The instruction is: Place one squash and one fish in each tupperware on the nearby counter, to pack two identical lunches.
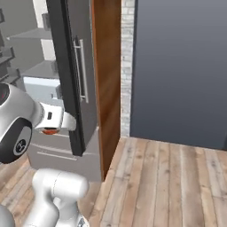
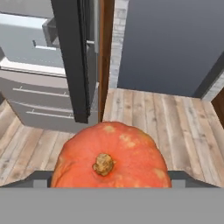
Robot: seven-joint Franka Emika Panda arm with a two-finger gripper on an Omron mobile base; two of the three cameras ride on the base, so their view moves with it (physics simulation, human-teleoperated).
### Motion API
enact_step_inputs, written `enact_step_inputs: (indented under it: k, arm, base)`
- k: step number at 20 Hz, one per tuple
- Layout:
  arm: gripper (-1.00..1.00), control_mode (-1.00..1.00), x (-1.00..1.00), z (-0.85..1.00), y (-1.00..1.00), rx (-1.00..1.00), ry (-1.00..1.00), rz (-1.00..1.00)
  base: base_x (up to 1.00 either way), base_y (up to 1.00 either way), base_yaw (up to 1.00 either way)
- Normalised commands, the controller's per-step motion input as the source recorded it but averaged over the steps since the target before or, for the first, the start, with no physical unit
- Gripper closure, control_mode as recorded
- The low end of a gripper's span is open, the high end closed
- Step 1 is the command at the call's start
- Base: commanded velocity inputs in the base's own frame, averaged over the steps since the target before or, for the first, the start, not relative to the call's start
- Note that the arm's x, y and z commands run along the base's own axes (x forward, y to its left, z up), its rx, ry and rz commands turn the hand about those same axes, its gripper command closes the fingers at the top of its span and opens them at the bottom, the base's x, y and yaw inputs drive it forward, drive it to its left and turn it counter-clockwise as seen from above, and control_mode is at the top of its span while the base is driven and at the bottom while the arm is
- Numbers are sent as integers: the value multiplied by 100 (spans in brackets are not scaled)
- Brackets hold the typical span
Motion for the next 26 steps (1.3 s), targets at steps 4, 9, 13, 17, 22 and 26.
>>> enact_step_inputs:
  k: [4, 9, 13, 17, 22, 26]
  arm:
    - [100, 100, 0, 0, 0, 0, 0, 0]
    - [100, 100, 0, 0, 0, 0, 0, 0]
    - [100, 100, 0, 0, 0, 0, 0, 0]
    - [100, 100, 0, 0, 0, 0, 0, 0]
    - [100, 100, 0, 0, 0, 0, 0, 0]
    - [100, 100, 0, 0, 0, 0, 0, 0]
  base:
    - [0, -100, 1]
    - [0, -100, 3]
    - [1, -92, 14]
    - [4, -72, 27]
    - [3, -66, 34]
    - [0, -57, 44]
